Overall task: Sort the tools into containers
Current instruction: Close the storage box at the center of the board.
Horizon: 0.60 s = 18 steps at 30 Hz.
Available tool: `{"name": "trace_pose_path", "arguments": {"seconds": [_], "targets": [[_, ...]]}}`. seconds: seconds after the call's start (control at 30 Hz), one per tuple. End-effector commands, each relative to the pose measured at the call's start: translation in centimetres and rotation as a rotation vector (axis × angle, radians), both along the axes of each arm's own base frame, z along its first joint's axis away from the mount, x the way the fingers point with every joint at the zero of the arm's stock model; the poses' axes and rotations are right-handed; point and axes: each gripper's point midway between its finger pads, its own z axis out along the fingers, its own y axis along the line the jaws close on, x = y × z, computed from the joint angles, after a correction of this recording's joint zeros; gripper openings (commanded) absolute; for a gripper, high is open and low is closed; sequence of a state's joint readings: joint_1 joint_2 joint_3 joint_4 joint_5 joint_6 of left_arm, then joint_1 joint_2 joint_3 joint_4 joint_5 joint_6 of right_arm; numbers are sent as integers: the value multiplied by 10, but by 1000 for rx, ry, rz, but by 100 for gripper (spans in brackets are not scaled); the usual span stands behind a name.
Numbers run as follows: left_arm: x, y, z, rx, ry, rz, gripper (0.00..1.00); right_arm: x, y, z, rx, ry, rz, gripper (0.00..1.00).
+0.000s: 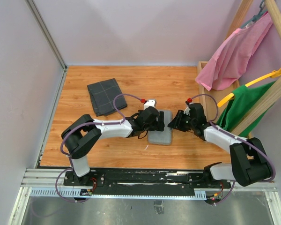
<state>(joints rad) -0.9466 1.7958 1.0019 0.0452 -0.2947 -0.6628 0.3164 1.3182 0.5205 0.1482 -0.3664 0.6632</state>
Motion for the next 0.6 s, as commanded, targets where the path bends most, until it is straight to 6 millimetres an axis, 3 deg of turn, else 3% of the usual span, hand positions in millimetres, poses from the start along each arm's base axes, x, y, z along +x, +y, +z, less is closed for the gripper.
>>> {"name": "trace_pose_path", "arguments": {"seconds": [0.0, 0.57], "targets": [[-63, 86, -93, 414, 243, -59, 93, -5, -3, -2, -119, -1, 14, 34], [-64, 85, -92, 406, 243, -60, 93, -13, 15, -8, -226, 36, 71, 30]]}}
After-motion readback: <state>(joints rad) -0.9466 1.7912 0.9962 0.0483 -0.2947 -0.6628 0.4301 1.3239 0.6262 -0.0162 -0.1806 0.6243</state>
